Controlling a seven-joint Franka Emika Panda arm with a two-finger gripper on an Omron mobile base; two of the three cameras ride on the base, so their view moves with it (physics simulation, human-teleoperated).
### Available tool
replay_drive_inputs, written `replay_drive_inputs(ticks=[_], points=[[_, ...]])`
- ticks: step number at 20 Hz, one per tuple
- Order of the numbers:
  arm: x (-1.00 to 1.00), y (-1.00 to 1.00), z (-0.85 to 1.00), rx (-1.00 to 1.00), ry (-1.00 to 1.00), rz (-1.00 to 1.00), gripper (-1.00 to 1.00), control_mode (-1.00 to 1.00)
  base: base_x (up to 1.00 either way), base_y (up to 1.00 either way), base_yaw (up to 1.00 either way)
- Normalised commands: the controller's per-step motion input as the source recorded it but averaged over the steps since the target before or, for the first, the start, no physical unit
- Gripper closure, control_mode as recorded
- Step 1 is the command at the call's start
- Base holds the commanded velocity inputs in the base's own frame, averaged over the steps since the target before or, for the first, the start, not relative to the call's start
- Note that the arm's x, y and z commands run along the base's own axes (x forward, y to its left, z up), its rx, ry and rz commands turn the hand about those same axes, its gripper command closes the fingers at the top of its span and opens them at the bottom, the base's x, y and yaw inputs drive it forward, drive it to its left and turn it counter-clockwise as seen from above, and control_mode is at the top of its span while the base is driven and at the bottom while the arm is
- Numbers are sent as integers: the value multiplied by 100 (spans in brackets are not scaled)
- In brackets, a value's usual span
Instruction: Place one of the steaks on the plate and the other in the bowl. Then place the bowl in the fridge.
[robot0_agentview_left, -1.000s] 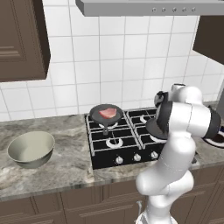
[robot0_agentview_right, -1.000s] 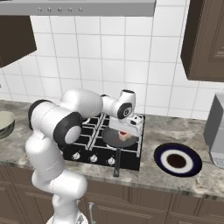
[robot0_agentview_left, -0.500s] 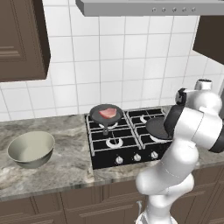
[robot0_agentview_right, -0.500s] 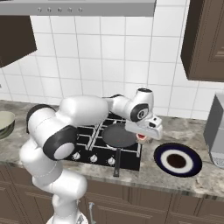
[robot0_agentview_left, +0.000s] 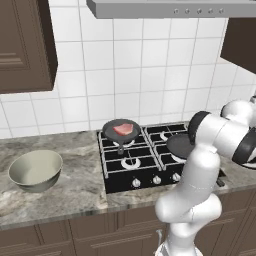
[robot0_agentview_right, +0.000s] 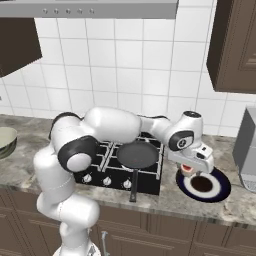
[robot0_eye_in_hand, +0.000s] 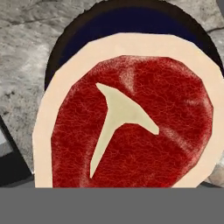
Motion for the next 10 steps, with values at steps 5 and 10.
replay_drive_inputs(ticks=[5, 10], points=[[17, -68, -27, 2, 3, -7, 100, -100, 0, 0, 0], [24, -53, -20, 6, 7, 0, 100, -100, 0, 0, 0]])
